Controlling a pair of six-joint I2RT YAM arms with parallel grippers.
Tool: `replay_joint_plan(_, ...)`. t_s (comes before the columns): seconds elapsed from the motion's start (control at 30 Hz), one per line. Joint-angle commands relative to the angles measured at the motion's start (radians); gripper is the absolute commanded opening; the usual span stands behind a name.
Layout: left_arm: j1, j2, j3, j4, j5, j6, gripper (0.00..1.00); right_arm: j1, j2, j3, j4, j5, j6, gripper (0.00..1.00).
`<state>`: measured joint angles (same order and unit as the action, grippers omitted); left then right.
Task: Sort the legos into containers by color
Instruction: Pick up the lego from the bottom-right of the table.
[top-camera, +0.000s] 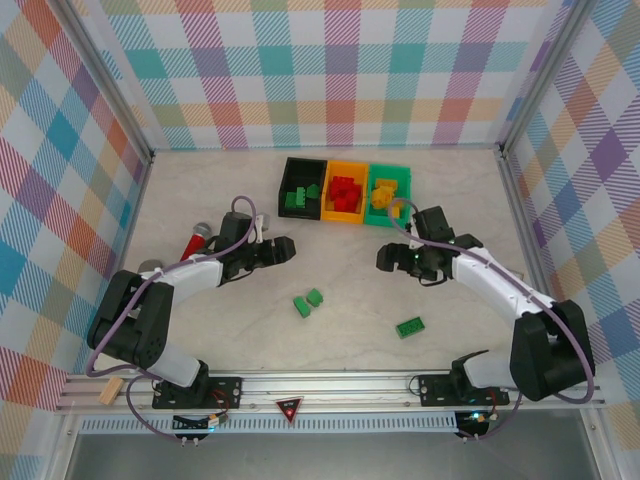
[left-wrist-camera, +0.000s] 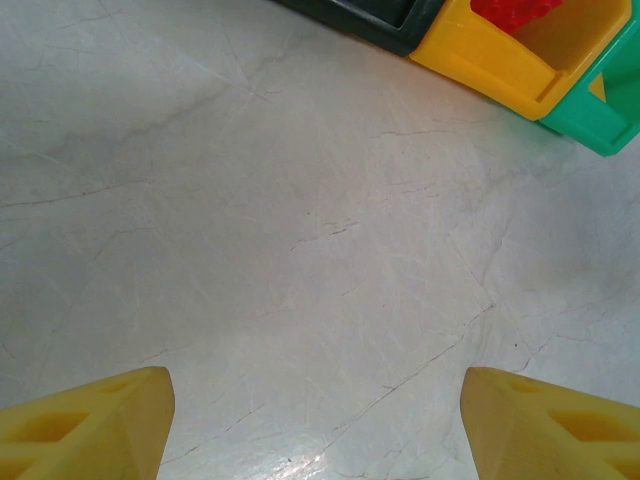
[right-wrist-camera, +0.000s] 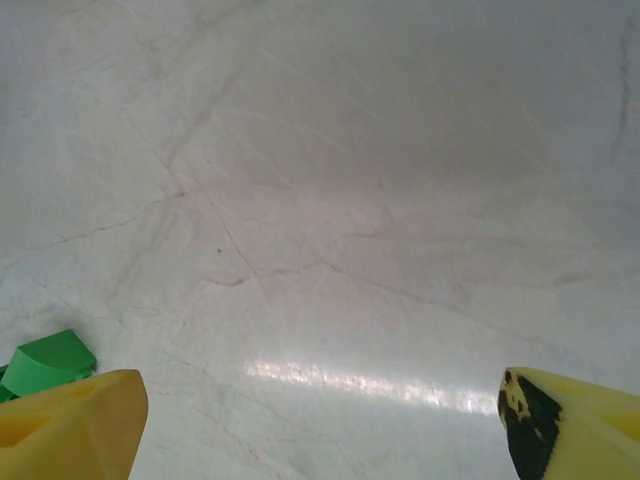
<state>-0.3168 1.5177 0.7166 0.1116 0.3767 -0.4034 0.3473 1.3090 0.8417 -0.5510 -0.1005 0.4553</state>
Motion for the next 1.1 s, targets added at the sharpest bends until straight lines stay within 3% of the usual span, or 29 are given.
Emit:
replay_joint_plan(0.0,0.013,0.006,-0.007,0.018,0.004,0.007,0.76,0.005,-0.036,-0.021,-0.097,0.05,0.134,0.92)
replay_joint_plan(0.23,0.01,0.018,0.0,0.019,0.017,0.0,0.76,0.013,-0.077,-0.073,-0.163,0.055,0.384,0.91)
replay_joint_plan(0.37,0.01,0.009,0.001,0.012,0.018,0.001,0.76,0.033,-0.091,-0.059,-0.304,0.172,0.538,0.9)
replay_joint_plan(0.57,0.01,0.0,0.001,0.002,0.007,0.008,0.76,0.054,-0.108,-0.021,-0.397,0.188,0.583,0.9)
replay_joint_plan(0.77,0.01,0.016,0.005,0.005,0.017,0.005,0.76,0.092,-0.113,-0.114,-0.345,0.083,0.724,0.86)
replay_joint_plan(1.07,0.01,0.023,0.009,0.005,0.025,0.006,0.76,0.166,-0.059,-0.18,-0.269,0.091,0.799,0.81)
